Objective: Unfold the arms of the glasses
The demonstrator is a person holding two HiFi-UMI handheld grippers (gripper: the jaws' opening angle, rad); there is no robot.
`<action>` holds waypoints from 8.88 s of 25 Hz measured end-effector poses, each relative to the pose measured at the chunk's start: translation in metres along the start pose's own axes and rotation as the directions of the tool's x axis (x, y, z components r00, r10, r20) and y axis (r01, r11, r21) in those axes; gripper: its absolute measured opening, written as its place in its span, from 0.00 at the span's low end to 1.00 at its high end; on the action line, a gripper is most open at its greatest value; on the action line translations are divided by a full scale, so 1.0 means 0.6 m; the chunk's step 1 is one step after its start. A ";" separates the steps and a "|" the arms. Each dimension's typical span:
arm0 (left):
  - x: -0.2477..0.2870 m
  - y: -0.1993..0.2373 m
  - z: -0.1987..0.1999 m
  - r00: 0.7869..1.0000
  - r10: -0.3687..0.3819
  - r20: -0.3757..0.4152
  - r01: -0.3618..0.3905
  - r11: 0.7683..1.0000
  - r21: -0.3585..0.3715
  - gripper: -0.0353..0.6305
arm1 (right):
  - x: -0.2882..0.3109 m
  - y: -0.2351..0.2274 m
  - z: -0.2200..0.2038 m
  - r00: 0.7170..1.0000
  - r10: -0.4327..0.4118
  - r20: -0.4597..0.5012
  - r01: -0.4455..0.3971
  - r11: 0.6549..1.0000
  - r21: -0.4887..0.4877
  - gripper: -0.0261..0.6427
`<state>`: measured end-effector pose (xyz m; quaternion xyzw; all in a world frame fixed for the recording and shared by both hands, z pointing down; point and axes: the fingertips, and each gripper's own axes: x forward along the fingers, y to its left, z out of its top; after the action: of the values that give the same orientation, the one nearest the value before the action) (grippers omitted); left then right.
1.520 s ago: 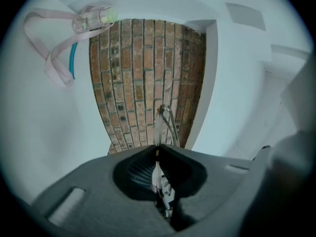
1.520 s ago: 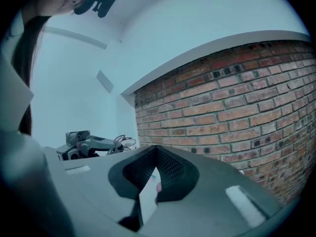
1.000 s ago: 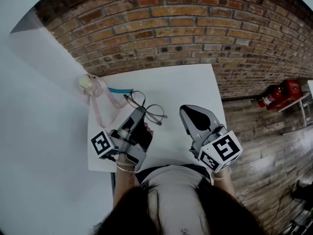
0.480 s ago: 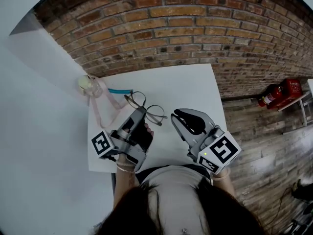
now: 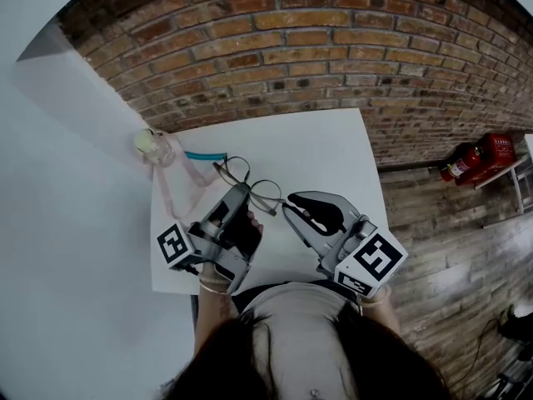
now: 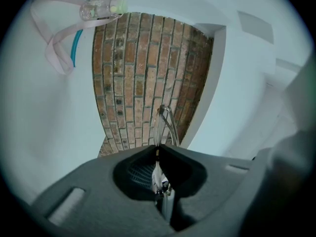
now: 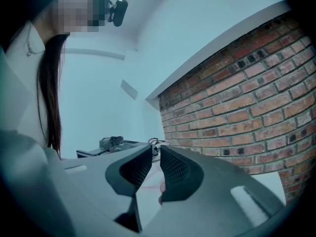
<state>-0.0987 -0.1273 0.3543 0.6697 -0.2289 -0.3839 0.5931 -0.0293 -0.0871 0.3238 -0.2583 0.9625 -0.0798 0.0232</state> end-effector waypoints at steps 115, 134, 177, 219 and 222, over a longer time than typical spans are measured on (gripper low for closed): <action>0.023 0.074 -0.124 0.948 0.136 -0.289 -0.114 0.989 0.091 0.09 | 0.002 -0.063 0.139 0.987 -0.018 0.161 0.029 0.997 -0.067 0.11; 0.024 0.068 -0.108 0.966 0.129 -0.225 -0.112 0.990 0.084 0.09 | -0.011 -0.062 0.125 0.986 -0.018 0.163 0.022 1.000 -0.021 0.13; 0.027 0.066 -0.112 0.966 0.167 -0.196 -0.128 0.972 0.197 0.09 | 0.070 -0.034 -0.054 0.947 -0.009 -0.320 0.022 0.999 0.036 0.18; 0.022 0.064 -0.091 0.981 0.163 -0.105 -0.135 0.963 0.234 0.09 | 0.070 -0.026 -0.021 0.963 -0.058 -0.262 0.070 0.997 0.037 0.11; 0.021 0.063 -0.088 0.982 0.159 -0.097 -0.134 0.965 0.226 0.09 | 0.068 -0.026 -0.014 0.968 -0.065 -0.243 0.075 0.997 0.033 0.11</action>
<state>-0.0438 -0.1115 0.3879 0.7329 -0.2844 -0.2724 0.5548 -0.0575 -0.1197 0.3343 -0.2799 0.9466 -0.1315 -0.0915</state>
